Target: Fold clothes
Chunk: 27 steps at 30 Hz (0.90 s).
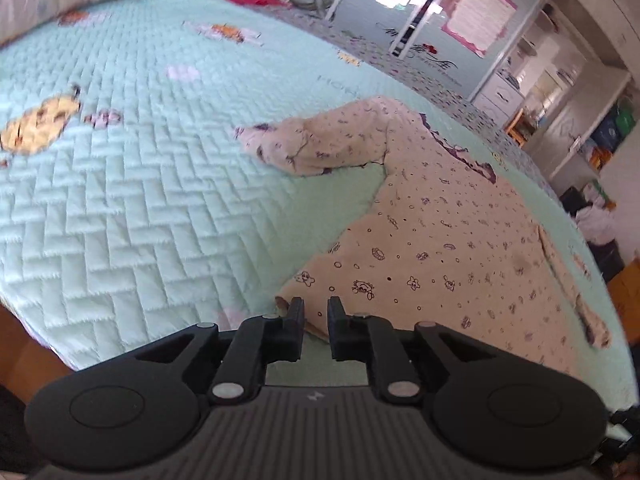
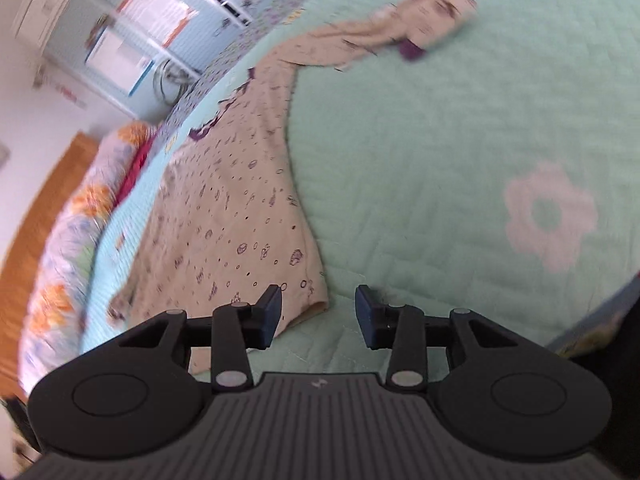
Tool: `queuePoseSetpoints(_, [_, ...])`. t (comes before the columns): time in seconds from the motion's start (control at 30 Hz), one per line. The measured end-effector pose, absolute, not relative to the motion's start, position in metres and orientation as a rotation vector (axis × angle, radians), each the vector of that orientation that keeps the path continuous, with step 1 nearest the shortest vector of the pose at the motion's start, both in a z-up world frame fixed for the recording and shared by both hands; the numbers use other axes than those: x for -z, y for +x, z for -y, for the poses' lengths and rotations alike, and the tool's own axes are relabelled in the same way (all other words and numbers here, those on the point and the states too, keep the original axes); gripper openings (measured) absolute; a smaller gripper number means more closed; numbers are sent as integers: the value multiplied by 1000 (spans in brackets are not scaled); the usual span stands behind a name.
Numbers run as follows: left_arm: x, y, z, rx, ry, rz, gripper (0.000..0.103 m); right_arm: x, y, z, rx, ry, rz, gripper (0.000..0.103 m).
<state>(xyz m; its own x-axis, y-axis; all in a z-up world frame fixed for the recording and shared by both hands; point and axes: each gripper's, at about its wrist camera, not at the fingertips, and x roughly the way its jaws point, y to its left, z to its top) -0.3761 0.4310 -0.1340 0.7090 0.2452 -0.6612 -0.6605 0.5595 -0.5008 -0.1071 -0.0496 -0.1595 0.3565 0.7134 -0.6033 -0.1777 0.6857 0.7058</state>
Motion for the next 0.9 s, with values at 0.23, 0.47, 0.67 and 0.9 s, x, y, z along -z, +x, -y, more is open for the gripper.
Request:
queuePoseSetpoints(0.23, [165,-393,-460,-516,-1235,-438,32,180,-95,53,-628,847,-1133,46])
queuePoseSetpoints(0.47, [149,-422,-471,-614,-1196,-435,34,185,-93,57,-627,905,-1142,46])
queuePoseSetpoints(0.67, [159,-407,-495,-542,-1225,-471,41,186,-92,58,-626,907,-1141,46])
queuePoseSetpoints(0.9, [166,-397,-495,-419,-1232,-507,39,188,-91,59,-629,914,-1139,46])
